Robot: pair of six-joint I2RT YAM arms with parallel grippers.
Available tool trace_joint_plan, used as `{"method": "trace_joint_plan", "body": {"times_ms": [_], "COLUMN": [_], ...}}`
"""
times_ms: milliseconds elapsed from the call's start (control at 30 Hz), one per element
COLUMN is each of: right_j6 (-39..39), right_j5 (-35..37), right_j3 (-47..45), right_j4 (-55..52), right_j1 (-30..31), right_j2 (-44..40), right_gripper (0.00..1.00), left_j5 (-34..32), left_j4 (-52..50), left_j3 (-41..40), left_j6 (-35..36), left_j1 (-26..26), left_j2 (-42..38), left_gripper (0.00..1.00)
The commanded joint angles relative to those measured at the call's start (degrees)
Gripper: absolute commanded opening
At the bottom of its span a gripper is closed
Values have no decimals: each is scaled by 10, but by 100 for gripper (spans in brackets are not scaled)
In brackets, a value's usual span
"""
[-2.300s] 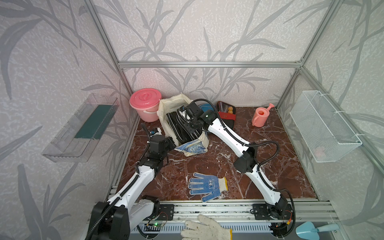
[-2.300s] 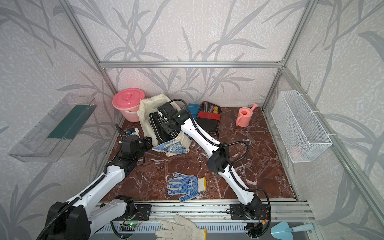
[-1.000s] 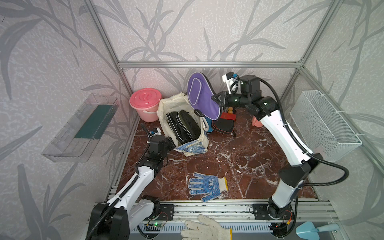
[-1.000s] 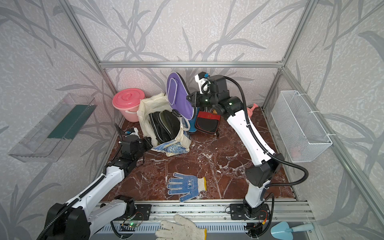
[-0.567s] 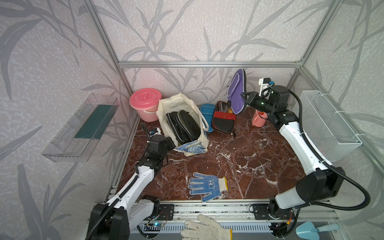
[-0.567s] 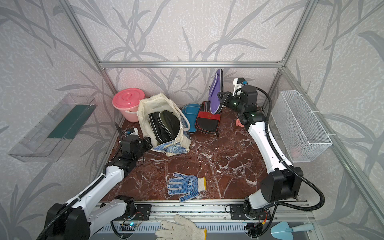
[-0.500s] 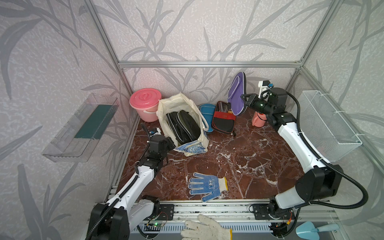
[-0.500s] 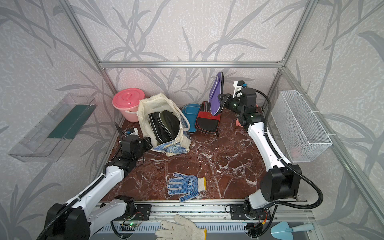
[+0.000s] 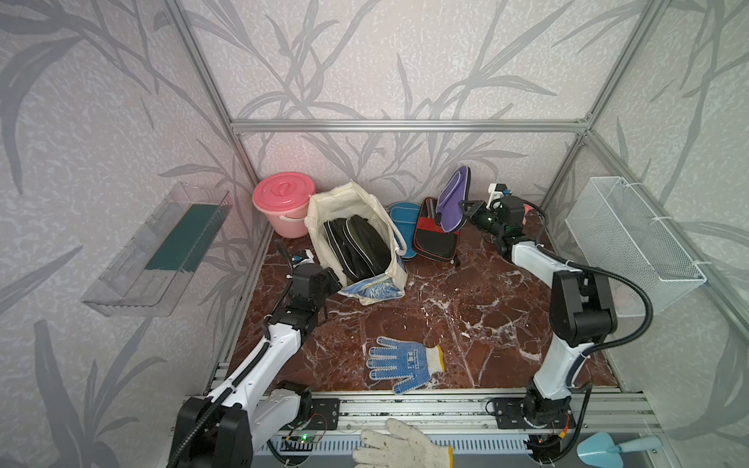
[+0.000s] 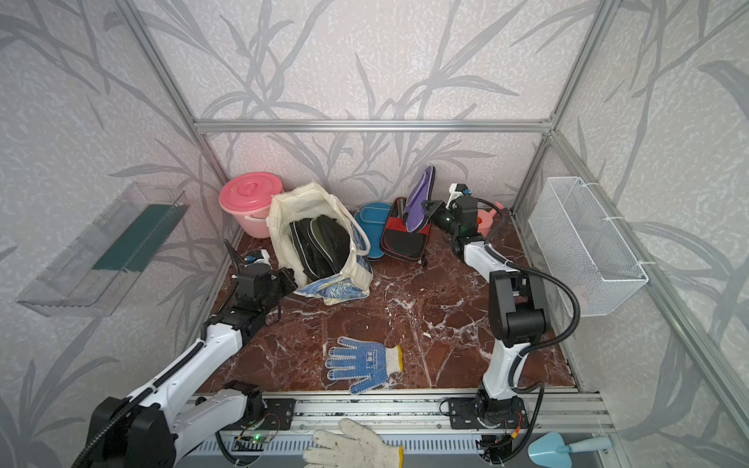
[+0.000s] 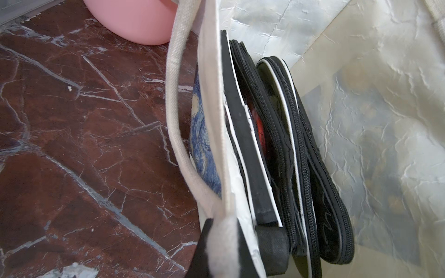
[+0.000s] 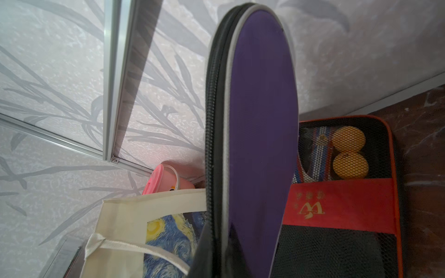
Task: Remove the ping pong set from the canvas bag
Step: Place the ping pong set at the ping pong set.
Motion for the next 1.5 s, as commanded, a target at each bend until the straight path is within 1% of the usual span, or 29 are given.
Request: {"method": "trace_joint_plan", "body": {"times_ms": [0, 133, 233, 367, 600, 767, 1033, 1267, 1400, 1467], "right_j6": [66, 90, 100, 86, 44, 14, -38, -48, -57, -55], "right_j5": [-14, -13, -9, 3, 32, 41, 60, 69, 75, 77], "right_j3": [-12, -35, -64, -107, -148, -140, -94, -59, -42, -39], "right_j4": [169, 197, 212, 202, 131, 70, -30, -81, -110, -114], "right_j1": [-8, -11, -12, -12, -8, 4, 41, 54, 70, 75], "right_j2": [27, 57, 63, 59, 52, 67, 99, 121, 133, 139], "right_gripper": [0, 0, 0, 0, 0, 0, 0, 0, 13, 22], "left_j5": [-15, -15, -14, -11, -10, -11, -15, -18, -18, -19], "left_j4": [-3, -1, 0, 7, 12, 11, 10, 7, 8, 7], "left_j3": [17, 18, 17, 16, 15, 13, 9, 8, 8, 8], "left_j6": [12, 12, 13, 12, 11, 12, 14, 17, 16, 16], "left_j1": [-2, -2, -2, -2, -2, -2, -2, -2, -2, -2], "left_j2": [-7, -4, -2, 5, 8, 2, -5, -13, -13, -16], "left_gripper": [0, 0, 0, 0, 0, 0, 0, 0, 0, 0]}}
